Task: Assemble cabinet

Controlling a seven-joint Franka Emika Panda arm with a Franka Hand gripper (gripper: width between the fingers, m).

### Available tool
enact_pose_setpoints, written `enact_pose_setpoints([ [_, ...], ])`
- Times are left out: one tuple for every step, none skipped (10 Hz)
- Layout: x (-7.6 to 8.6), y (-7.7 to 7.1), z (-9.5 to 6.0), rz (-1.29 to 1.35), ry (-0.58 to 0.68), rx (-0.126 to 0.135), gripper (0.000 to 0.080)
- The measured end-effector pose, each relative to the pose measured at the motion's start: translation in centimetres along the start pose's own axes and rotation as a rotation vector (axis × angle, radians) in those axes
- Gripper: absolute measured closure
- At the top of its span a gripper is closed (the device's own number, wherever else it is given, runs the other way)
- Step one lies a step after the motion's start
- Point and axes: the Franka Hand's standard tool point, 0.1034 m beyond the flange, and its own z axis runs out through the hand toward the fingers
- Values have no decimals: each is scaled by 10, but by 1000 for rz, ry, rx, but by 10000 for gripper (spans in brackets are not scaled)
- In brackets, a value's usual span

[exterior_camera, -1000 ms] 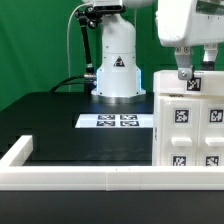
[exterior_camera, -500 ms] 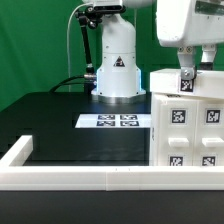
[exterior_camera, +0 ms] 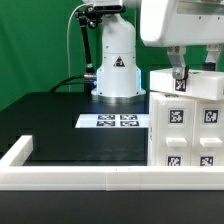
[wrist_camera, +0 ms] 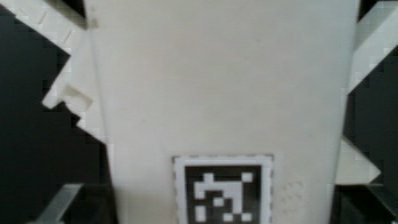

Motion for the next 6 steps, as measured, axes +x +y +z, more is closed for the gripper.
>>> enact_pose_setpoints([
  [0, 0, 0, 81, 0, 0, 239],
  [-1, 0, 1, 181, 6, 1, 239],
  [-2, -1, 1, 288, 26, -3, 239],
  [-2, -4, 1, 397, 48, -8, 239],
  [-2, -7, 1, 504, 61, -6, 239],
  [-2, -7, 0, 612, 69, -4, 239],
])
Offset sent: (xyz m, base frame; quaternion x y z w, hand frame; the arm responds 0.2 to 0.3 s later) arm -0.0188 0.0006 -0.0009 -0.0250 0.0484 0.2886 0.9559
